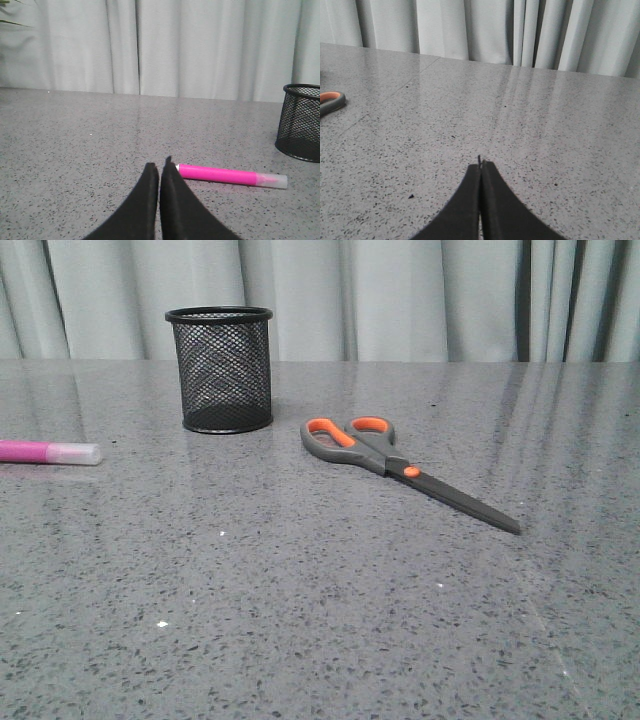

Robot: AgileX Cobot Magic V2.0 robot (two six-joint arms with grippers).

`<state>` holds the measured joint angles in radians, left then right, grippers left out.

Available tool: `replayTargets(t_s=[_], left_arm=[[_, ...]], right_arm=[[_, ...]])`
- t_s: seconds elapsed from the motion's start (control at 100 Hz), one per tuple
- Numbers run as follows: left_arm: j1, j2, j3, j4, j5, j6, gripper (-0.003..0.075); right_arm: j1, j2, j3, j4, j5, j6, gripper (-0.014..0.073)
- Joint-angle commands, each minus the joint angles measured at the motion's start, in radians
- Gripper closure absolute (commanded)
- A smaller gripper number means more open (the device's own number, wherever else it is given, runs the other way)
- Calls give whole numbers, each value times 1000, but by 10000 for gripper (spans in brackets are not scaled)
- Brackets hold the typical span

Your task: Put pen and scissors into bin

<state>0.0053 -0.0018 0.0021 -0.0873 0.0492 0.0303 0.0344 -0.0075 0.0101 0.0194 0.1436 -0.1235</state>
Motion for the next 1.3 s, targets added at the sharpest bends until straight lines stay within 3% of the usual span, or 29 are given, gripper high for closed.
replayTargets(t_s=[0.0, 0.89, 1.29], left_arm=[[-5, -28, 23, -2, -80, -8, 742], [-5, -28, 23, -2, -80, -8, 742], [-5, -28, 23, -17, -80, -8, 742]], right_arm=[[-7, -21, 17, -11, -84, -3, 662], [-7, -21, 17, -11, -87, -3, 662], [-7, -21, 17, -6, -158, -3, 662]])
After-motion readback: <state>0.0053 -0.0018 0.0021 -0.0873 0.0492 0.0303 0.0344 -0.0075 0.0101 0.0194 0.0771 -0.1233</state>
